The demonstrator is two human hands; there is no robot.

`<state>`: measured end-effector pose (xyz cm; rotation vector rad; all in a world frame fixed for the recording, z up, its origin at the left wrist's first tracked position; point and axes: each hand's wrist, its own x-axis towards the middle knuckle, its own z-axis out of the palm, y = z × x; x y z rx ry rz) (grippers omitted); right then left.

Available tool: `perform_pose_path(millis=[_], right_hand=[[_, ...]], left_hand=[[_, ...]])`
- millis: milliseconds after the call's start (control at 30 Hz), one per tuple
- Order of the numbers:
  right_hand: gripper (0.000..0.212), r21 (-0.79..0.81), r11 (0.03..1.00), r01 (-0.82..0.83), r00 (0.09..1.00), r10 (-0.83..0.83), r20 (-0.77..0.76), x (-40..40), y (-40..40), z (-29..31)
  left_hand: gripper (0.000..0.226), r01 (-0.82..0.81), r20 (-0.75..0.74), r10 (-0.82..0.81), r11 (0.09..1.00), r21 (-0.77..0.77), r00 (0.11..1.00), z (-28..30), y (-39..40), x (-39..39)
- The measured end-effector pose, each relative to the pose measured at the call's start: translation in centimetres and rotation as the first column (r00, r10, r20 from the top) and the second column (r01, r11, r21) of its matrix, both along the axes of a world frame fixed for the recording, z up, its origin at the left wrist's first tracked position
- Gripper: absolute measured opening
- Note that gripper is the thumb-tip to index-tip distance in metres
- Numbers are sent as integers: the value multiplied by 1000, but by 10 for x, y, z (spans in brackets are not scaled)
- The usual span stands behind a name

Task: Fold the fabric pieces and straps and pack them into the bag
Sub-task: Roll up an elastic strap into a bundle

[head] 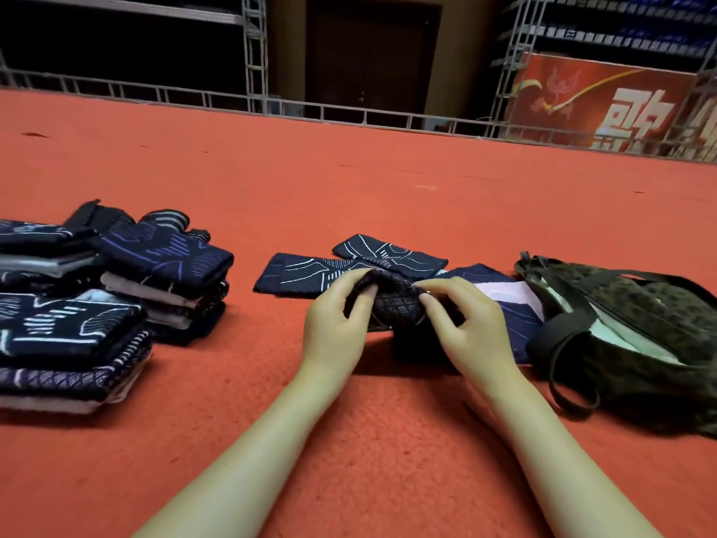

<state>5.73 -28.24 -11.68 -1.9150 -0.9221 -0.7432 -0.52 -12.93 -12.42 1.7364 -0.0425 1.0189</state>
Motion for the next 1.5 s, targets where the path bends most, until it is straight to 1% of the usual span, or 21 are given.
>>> perform_pose_path(millis=[133, 200, 267, 333, 400, 467, 533, 600, 667, 767, 833, 867, 967, 1067, 1133, 1167, 1233, 1333, 1400, 1467, 1500], right_hand=[[23, -134, 991, 23, 997, -33, -74, 3, -13, -8], [17, -205, 977, 60, 989, -85, -120, 5, -16, -13], [8, -282, 958, 56, 962, -127, -241, 6, -16, -18], [15, -286, 958, -29, 915, -90, -392, 3, -11, -22], [18, -140, 987, -75, 872, -3, -490, -2, -2, -22], [20, 95, 995, -29, 844, 75, -531, -6, 9, -20], [9, 267, 963, 34, 849, 113, -517, -6, 22, -13], [5, 358, 931, 67, 863, 126, -490, -5, 34, -1], [6, 356, 927, 119, 856, 86, -509, -5, 44, 8], [16, 183, 957, 223, 790, -67, -609, -1, 53, -9], [16, 44, 966, 257, 751, -171, -638, -1, 53, -22], [16, 13, 970, 241, 745, -177, -643, -2, 52, -24], [23, -49, 989, 140, 775, -141, -616, -9, 49, -19], [33, -211, 970, 124, 794, -224, -565, -10, 43, -20], [28, -236, 964, 123, 792, -239, -561, -10, 40, -21], [22, -207, 969, 133, 780, -231, -581, -9, 40, -20], [12, -62, 986, 152, 730, -154, -666, -9, 40, -19], [15, 240, 960, 145, 635, 96, -766, -14, 40, -17], [20, 397, 912, 103, 569, 273, -776, -18, 43, -13], [27, 479, 877, 45, 485, 400, -778, -22, 48, -10], [27, 485, 874, 15, 463, 424, -778, -23, 50, -11]], left_hand=[[19, -77, -26, 76, 997, -22, 997, 12, 22, -9], [20, -124, -64, 121, 991, -44, 991, 15, 43, -16], [18, -191, -140, 180, 979, -74, 974, 6, 64, -22], [22, -221, -224, 200, 973, -73, 954, -12, 80, -28], [24, -200, -292, 161, 974, -109, 943, -23, 85, -34], [27, -189, -296, 132, 967, -173, 946, -21, 89, -35], [28, -181, -287, 95, 940, -290, 953, -15, 93, -33], [31, -157, -300, 20, 884, -439, 954, -11, 97, -31], [34, -172, -365, -10, 868, -465, 931, -13, 100, -31], [39, -239, -475, 54, 910, -339, 879, -17, 105, -31], [40, -213, -498, 32, 926, -310, 867, -21, 108, -29], [40, -204, -506, 35, 938, -282, 862, -23, 109, -27], [39, -209, -512, 99, 965, -161, 853, -23, 109, -25], [39, -229, -494, 161, 970, -80, 855, -23, 109, -24], [40, -238, -492, 200, 971, -17, 848, -24, 110, -24], [41, -248, -491, 236, 968, 43, 838, -25, 109, -24], [44, -278, -495, 349, 937, 213, 796, -26, 108, -27], [42, -287, -448, 447, 879, 382, 774, -23, 100, -31], [36, -215, -435, 394, 889, 404, 810, -21, 94, -32], [33, -82, -477, 257, 930, 357, 841, -22, 87, -30], [32, -23, -510, 201, 942, 334, 837, -24, 85, -30]])
